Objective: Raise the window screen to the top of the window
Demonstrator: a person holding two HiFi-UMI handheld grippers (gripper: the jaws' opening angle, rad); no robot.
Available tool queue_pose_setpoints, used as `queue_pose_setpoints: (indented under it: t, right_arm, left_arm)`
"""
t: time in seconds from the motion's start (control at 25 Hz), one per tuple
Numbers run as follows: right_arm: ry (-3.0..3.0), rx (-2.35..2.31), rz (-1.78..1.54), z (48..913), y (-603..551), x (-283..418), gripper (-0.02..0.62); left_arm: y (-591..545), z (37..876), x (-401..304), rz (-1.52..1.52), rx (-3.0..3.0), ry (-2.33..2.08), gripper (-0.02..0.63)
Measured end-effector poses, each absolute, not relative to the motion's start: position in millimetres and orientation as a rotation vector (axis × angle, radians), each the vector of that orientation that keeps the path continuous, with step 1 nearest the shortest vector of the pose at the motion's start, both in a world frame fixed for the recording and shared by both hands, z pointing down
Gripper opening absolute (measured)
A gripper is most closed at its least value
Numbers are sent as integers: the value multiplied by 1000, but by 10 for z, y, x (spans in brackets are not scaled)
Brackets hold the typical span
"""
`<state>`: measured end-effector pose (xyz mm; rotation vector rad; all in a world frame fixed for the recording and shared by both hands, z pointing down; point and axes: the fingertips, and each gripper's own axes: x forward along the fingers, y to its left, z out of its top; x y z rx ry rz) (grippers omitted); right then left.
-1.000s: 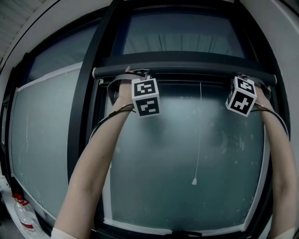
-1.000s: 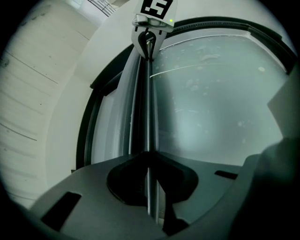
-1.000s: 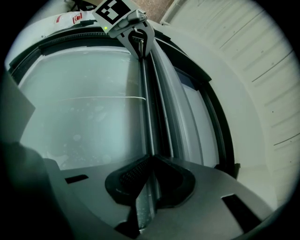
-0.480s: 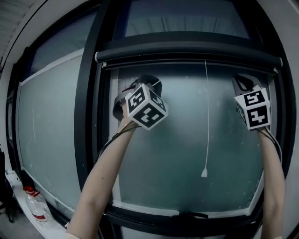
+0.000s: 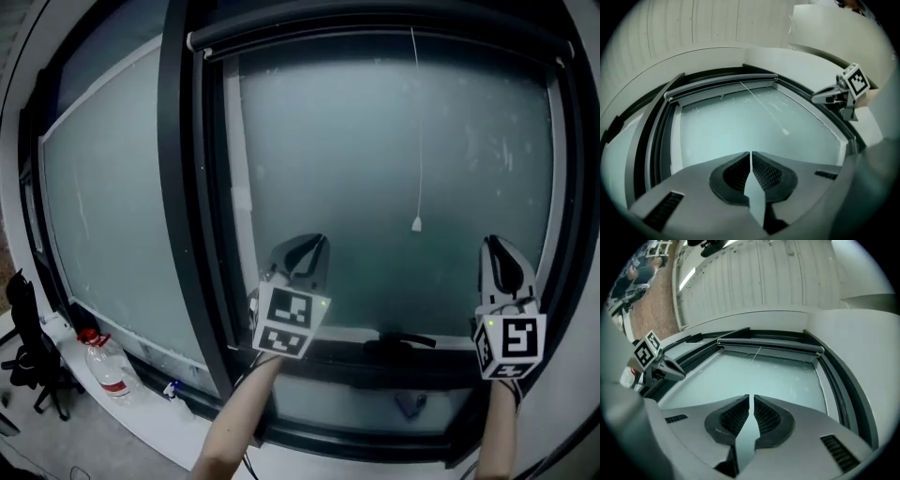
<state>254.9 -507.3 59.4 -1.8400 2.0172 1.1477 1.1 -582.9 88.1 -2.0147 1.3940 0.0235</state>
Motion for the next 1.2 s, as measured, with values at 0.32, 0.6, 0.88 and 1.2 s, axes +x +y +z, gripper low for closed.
queue_pose_setpoints:
  t: [0.32,0.6,0.88,1.2]
  right_arm:
    - [2331,-1884,642,3343,-4592,2318,34]
    - [2400,-1952,263,4559,-4289,2129,34]
    - [2451,-1873,242,4514,-4366,1951,34]
    - [2373,-1843,156,4440,-4335,2025,34]
  left_arm:
    - [-5186,3735,-59,116,-2548,1497,9]
    - [-4761,4919,-61,-3,-2622,1657,5]
    - [-4826,4798,212,8,-2621,1596,5]
    - [-4810,4540,198,167,-2578,1743,6]
